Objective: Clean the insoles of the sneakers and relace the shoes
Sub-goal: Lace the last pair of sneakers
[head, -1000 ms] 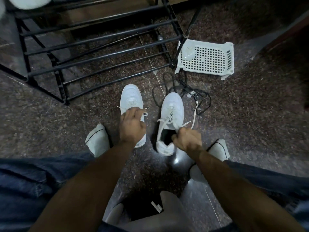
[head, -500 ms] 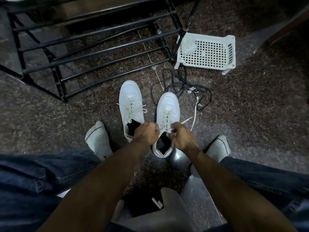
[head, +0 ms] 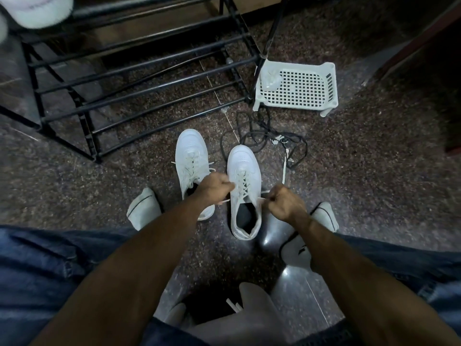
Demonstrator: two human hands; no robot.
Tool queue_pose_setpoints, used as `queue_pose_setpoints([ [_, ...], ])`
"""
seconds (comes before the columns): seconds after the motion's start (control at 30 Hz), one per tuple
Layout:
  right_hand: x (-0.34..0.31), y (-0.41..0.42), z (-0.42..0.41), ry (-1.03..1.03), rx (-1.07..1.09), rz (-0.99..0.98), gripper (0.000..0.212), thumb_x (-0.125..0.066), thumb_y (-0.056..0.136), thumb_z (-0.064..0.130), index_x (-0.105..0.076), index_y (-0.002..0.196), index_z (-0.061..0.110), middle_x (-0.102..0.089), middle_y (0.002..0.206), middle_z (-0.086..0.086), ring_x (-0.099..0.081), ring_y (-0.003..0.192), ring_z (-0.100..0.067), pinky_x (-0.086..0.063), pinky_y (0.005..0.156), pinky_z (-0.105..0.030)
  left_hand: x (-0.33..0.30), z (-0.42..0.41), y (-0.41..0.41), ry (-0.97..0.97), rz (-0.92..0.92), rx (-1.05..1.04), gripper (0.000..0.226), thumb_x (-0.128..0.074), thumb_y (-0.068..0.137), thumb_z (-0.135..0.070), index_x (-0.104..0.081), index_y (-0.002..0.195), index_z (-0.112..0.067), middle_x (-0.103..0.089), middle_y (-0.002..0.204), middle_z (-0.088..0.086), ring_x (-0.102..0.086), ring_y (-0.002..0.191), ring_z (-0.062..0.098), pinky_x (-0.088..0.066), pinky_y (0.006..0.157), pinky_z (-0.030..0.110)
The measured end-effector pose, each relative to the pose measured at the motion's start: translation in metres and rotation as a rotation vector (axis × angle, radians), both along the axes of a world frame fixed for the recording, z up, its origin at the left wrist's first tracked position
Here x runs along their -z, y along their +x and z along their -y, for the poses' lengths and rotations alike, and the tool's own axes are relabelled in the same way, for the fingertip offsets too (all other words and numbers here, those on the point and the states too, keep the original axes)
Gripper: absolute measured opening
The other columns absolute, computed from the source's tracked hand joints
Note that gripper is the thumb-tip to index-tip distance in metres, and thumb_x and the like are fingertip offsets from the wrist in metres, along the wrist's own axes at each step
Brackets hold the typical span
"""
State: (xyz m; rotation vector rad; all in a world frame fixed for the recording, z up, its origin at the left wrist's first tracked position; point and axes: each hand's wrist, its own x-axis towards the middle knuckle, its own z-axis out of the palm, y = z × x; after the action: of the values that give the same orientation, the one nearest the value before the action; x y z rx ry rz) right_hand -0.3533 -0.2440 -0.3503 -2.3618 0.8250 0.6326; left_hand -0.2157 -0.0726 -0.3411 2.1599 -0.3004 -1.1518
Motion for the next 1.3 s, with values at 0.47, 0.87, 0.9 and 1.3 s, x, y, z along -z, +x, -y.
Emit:
queue_pose_setpoints([
  [0.47, -0.033, 0.008, 0.028, -0.016, -0.234, -0.255, 0.037, -0.057, 0.080, 0.037, -0.073, 0.096, 0.008, -0.070, 0.107, -0.016, -0.064, 0.101, -0.027, -0.049, 0.086, -0.031, -0.016, -0.030, 0.015, 0.445, 0.292, 0.412, 0.025, -0.060, 0.086, -0.031, -0.061, 0.085, -0.006, -0.068, 0.099, 0.016, -0.063, 0.082, 0.028, -0.047, 0.069, 0.032],
  [0.87, -0.080, 0.026, 0.009, 0.449, -0.054, 0.022, 0.034, -0.068, 0.089, 0.027, -0.061, 0.059, 0.012, -0.063, 0.055, -0.009, -0.052, 0.050, -0.014, -0.047, 0.069, -0.030, -0.055, -0.003, -0.008, -0.128, -0.356, -0.080, 0.023, -0.060, 0.095, -0.026, -0.066, 0.085, -0.006, -0.040, 0.044, -0.003, -0.029, 0.032, 0.007, -0.036, 0.039, 0.017],
  [0.9, -0.092, 0.030, 0.003, 0.509, -0.036, 0.062, 0.033, -0.067, 0.090, 0.026, -0.060, 0.060, 0.013, -0.061, 0.054, -0.007, -0.049, 0.048, -0.013, -0.044, 0.066, -0.029, -0.059, 0.000, -0.013, -0.167, -0.395, -0.123, 0.022, -0.059, 0.096, -0.027, -0.067, 0.093, -0.007, -0.042, 0.046, -0.003, -0.029, 0.033, 0.006, -0.038, 0.040, 0.018],
  [1.3, -0.088, 0.039, -0.034, 0.429, 0.198, -0.102, 0.023, -0.053, 0.092, 0.018, -0.063, 0.077, 0.004, -0.060, 0.062, -0.010, -0.056, 0.052, -0.022, -0.049, 0.053, -0.031, -0.116, 0.017, -0.028, 0.069, -0.119, 0.527, 0.024, -0.060, 0.084, -0.025, -0.072, 0.073, -0.007, -0.070, 0.065, 0.005, -0.059, 0.047, 0.015, -0.050, 0.059, 0.028],
])
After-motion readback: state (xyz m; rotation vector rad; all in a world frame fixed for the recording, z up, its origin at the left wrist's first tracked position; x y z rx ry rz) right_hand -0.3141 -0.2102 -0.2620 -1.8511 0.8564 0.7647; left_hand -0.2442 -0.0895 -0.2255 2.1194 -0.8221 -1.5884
